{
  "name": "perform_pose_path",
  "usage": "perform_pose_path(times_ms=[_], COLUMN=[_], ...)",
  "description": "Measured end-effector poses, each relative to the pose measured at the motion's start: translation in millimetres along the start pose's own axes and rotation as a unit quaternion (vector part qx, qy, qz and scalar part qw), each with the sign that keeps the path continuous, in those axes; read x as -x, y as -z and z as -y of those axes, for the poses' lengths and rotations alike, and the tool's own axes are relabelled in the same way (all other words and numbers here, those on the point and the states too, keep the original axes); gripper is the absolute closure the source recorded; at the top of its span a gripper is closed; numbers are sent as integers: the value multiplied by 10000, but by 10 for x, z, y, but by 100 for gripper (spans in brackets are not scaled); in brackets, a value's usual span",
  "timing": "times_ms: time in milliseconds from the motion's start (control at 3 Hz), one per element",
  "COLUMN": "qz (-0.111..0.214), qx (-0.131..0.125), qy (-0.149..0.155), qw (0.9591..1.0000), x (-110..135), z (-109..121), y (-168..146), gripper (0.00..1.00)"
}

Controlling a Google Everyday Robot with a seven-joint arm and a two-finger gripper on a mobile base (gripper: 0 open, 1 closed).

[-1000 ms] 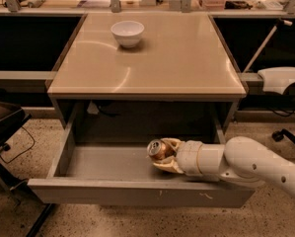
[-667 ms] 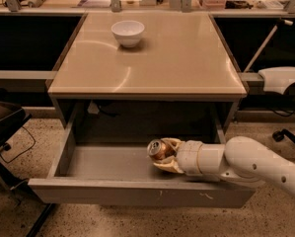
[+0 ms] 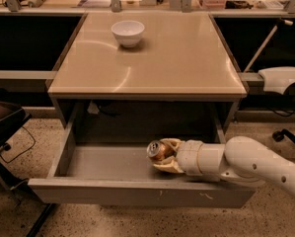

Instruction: Place orange can into top drawer

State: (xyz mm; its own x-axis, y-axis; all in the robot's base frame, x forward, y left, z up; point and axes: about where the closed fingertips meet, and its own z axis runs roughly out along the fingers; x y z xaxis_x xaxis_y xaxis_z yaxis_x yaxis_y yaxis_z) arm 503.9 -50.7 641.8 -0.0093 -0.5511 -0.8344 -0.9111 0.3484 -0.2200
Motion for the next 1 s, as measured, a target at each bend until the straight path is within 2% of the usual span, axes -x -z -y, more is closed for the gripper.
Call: perform_pose_path(times_ms=[333,667,1000], qz=[0,0,0], qx=[0,0,0], qy=[0,0,0], qw=[10000,10000,10000], x=[0,0,0], z=[0,0,0], y=[0,0,0], gripper=[12,0,0])
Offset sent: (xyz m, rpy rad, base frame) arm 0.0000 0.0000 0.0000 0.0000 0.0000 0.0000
